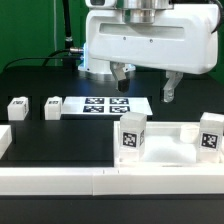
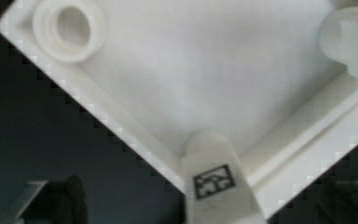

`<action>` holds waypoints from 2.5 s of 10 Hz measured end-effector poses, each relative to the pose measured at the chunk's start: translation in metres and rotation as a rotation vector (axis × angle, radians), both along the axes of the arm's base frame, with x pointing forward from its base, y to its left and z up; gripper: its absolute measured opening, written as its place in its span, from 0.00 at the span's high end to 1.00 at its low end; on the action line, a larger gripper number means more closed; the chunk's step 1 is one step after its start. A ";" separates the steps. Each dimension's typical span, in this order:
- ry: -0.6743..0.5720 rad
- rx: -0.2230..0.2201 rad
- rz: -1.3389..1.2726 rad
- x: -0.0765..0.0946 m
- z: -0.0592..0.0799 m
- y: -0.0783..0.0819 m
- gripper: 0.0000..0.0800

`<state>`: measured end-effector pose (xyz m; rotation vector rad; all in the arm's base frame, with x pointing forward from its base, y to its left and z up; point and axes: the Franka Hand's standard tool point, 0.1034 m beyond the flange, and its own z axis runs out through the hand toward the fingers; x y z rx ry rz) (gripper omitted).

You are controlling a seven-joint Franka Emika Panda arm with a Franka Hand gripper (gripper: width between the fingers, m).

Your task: Assemble square table

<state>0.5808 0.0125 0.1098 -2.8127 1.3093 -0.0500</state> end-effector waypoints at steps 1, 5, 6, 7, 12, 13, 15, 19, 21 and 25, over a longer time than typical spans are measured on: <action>0.002 0.006 -0.058 -0.016 -0.005 -0.001 0.19; 0.013 0.009 -0.095 -0.030 -0.013 0.000 0.19; 0.015 0.022 -0.182 -0.030 -0.013 0.002 0.19; 0.017 0.029 -0.220 -0.030 -0.014 0.003 0.19; 0.062 0.075 -0.740 -0.051 -0.037 0.033 0.19; 0.067 0.083 -0.795 -0.051 -0.038 0.034 0.19; 0.070 0.069 -0.771 -0.058 -0.047 0.037 0.19; 0.126 0.009 -0.739 -0.081 -0.086 0.044 0.19; 0.143 -0.011 -0.733 -0.087 -0.100 0.042 0.19; 0.139 -0.015 -0.710 -0.084 -0.101 0.036 0.36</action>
Offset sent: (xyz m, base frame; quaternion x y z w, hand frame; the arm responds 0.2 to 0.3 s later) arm 0.0000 0.0000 0.0000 0.0000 0.0000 0.0000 1.0000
